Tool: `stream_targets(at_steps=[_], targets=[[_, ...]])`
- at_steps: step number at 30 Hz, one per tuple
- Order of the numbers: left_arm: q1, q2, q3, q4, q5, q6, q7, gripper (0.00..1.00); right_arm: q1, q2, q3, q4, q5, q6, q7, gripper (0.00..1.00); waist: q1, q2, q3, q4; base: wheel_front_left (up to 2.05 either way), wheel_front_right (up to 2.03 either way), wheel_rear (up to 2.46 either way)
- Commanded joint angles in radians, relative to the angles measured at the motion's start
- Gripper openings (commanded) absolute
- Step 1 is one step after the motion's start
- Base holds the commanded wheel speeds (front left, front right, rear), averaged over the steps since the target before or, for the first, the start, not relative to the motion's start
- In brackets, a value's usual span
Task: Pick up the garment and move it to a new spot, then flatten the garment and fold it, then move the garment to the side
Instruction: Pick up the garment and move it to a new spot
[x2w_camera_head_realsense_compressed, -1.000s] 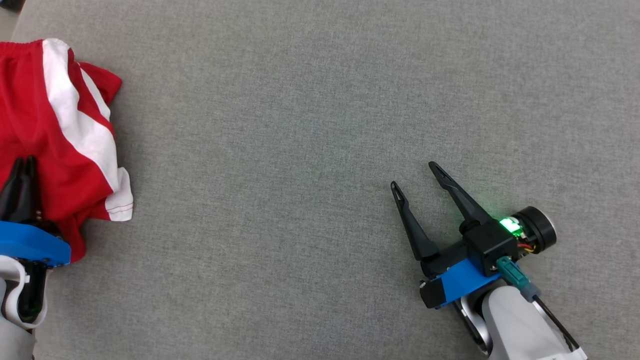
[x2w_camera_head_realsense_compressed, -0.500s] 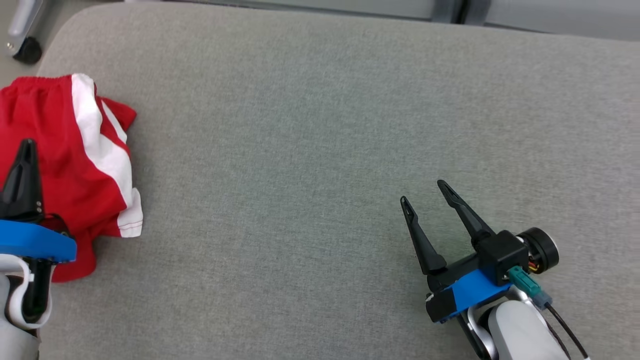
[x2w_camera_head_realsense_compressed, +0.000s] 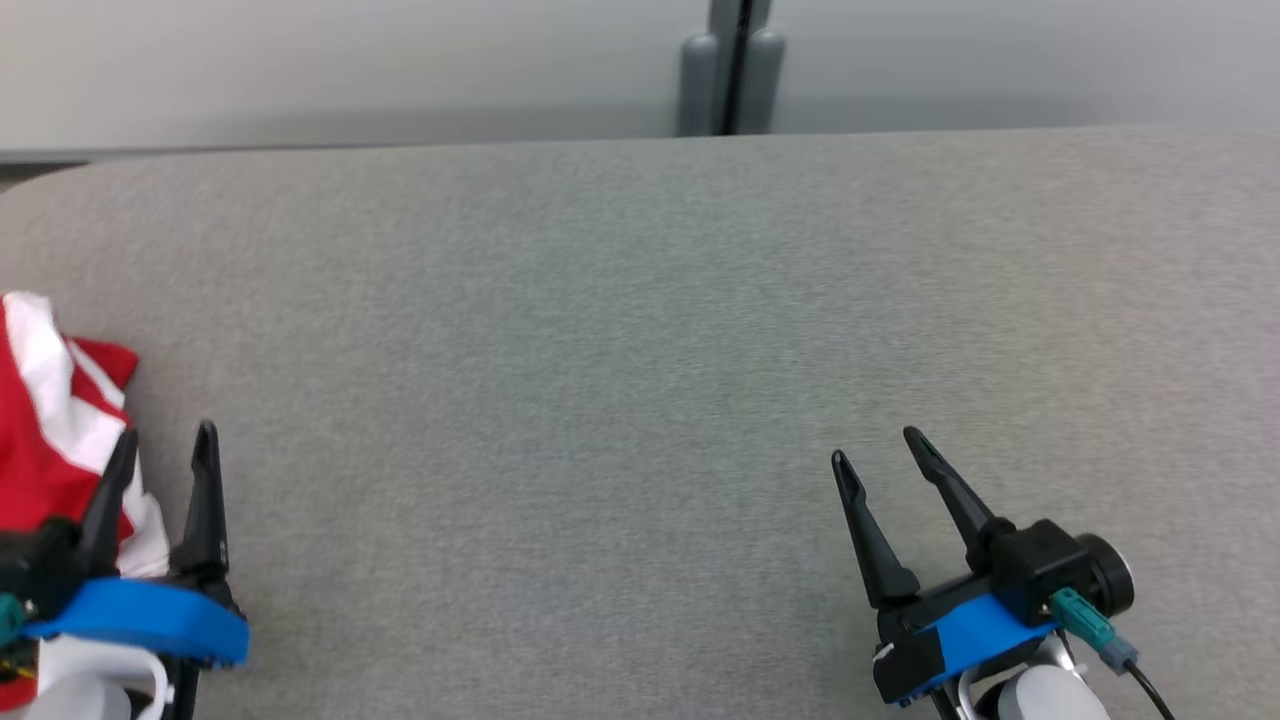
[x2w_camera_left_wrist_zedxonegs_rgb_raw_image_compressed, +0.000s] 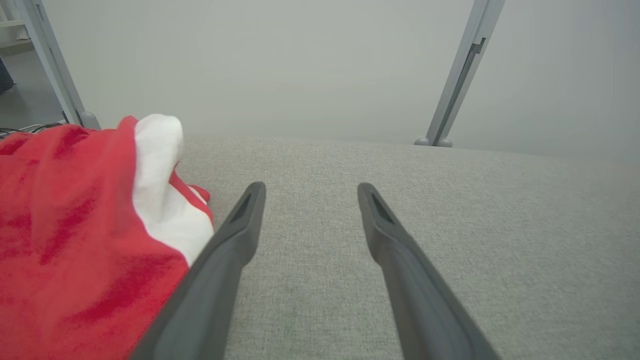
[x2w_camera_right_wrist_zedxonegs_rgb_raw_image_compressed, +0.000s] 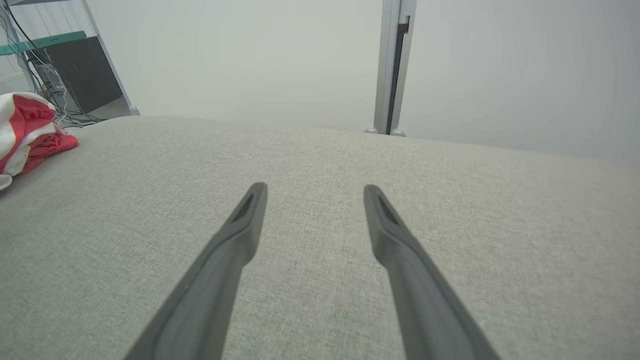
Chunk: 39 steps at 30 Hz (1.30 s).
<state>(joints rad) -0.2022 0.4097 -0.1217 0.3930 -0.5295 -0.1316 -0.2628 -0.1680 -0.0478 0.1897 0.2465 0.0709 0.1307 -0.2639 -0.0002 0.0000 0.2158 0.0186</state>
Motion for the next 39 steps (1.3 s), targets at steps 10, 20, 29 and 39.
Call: stream_targets(at_steps=[10, 20, 29, 39], targets=[[0.227, -0.146, 0.148, -0.025, 0.135, 0.002, -0.003, 1.0, 0.098, -0.004, -0.044, 0.031, 0.027, 0.0, -0.001, 1.0, 0.0002, 0.0, -0.154, -0.134, 0.0, 0.0, 0.0], [0.263, -0.203, 0.168, 0.015, 0.197, 0.002, -0.003, 1.0, 0.119, -0.004, -0.062, 0.065, 0.032, 0.0, -0.001, 1.0, 0.0002, 0.0, -0.197, -0.123, 0.0, 0.0, 0.0], [0.236, -0.202, 0.154, 0.021, 0.187, 0.002, -0.003, 1.0, 0.115, -0.004, -0.052, 0.073, 0.034, 0.0, -0.001, 1.0, 0.0002, 0.0, -0.183, -0.06, 0.0, 0.0, 0.0], [0.21, -0.172, 0.13, 0.065, 0.143, 0.002, -0.003, 1.0, 0.084, -0.005, -0.015, 0.094, 0.054, 0.0, -0.001, 1.0, 0.0002, 0.0, -0.154, 0.171, 0.0, 0.0, 0.0]])
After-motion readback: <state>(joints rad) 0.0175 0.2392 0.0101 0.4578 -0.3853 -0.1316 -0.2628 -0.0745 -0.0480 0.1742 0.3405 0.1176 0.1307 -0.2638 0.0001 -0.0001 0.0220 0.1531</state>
